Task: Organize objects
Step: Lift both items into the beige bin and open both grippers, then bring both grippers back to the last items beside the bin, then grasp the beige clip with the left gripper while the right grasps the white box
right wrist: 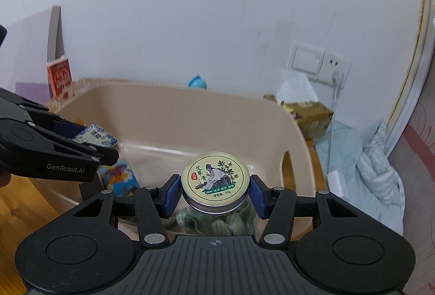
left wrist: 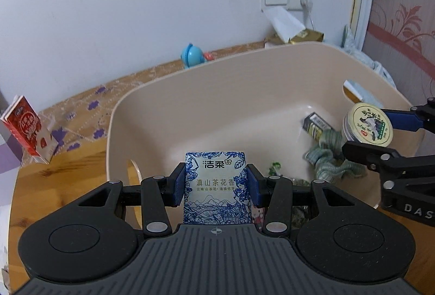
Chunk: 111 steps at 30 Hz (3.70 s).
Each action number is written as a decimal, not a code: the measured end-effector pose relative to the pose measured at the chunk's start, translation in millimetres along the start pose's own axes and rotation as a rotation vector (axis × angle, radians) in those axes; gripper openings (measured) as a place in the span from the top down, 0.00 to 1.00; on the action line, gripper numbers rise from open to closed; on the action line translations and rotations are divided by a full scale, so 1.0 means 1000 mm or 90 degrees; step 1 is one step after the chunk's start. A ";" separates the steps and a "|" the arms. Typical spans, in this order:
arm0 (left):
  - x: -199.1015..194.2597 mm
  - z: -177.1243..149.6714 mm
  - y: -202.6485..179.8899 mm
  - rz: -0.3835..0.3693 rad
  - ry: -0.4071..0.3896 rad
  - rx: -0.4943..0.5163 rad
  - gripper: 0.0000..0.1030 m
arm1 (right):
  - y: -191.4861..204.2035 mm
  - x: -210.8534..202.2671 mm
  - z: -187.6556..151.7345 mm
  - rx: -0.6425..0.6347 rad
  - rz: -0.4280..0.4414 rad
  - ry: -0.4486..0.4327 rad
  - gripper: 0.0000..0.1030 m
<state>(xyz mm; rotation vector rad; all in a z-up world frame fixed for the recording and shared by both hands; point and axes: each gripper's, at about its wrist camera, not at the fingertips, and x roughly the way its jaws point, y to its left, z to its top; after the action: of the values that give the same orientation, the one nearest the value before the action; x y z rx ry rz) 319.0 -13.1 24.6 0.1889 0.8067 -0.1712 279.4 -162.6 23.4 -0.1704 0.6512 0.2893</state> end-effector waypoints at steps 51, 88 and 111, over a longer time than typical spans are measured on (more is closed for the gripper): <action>-0.065 -0.135 0.030 0.043 -0.032 -0.070 0.15 | 0.067 -0.022 -0.083 0.094 0.050 0.026 0.02; -0.017 -0.122 -0.055 -0.106 0.014 -0.051 0.15 | -0.003 -0.046 -0.124 0.117 -0.028 0.048 0.46; -0.021 -0.129 -0.068 -0.047 -0.037 -0.030 0.43 | -0.002 -0.043 -0.128 0.128 -0.007 0.039 0.46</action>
<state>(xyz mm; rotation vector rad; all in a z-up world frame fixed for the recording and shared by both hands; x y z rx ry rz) 199.1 -47.1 -54.6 0.1094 0.7599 -0.2256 174.2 -204.9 -49.9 0.0100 0.7363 0.2071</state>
